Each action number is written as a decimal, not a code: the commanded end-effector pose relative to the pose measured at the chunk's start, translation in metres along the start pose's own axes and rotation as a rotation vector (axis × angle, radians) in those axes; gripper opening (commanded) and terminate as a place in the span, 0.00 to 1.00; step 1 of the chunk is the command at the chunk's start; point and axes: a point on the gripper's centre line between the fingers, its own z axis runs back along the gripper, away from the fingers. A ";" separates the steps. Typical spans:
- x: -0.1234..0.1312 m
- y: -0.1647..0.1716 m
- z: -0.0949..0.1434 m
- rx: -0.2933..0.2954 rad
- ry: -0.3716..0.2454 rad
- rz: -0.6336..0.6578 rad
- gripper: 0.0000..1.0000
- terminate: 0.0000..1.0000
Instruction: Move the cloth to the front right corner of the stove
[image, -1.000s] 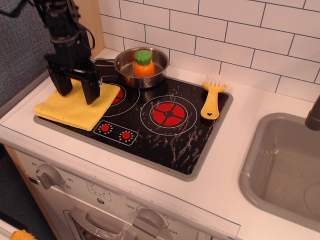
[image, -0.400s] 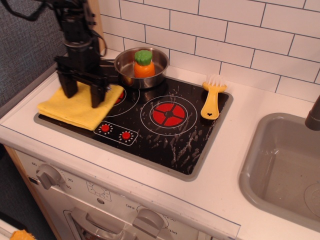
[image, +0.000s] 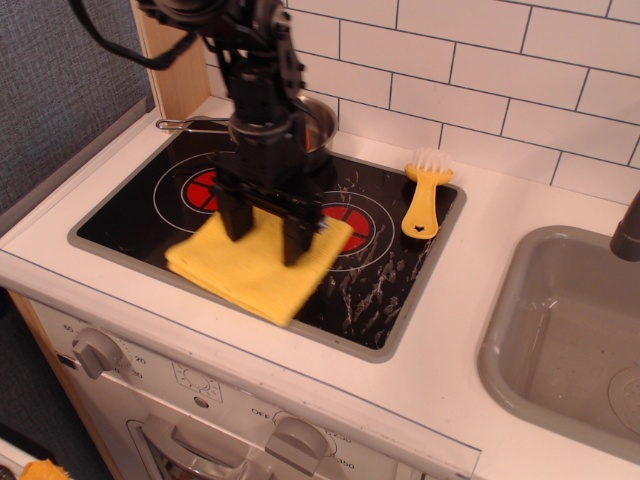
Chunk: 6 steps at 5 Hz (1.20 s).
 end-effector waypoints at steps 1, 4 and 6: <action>0.007 -0.065 0.010 -0.009 -0.017 -0.047 1.00 0.00; 0.008 -0.062 0.042 0.068 -0.086 0.078 1.00 0.00; -0.006 -0.053 0.091 0.056 -0.184 0.157 1.00 0.00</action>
